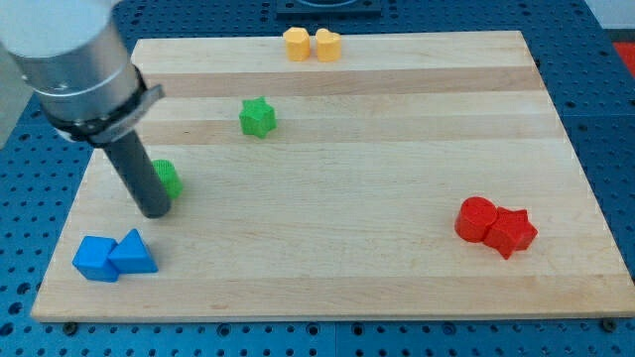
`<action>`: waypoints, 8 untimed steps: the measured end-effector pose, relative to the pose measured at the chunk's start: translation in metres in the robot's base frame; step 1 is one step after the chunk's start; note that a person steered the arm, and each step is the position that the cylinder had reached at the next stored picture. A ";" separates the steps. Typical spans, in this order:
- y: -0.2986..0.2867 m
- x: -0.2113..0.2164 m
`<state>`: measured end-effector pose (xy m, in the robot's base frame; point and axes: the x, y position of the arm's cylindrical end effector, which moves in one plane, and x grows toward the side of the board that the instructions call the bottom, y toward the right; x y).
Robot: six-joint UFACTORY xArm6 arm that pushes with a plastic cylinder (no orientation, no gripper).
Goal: Drag the green blocks towards the center right corner
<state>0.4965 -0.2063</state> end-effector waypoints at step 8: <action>-0.002 -0.137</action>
<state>0.3597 -0.2080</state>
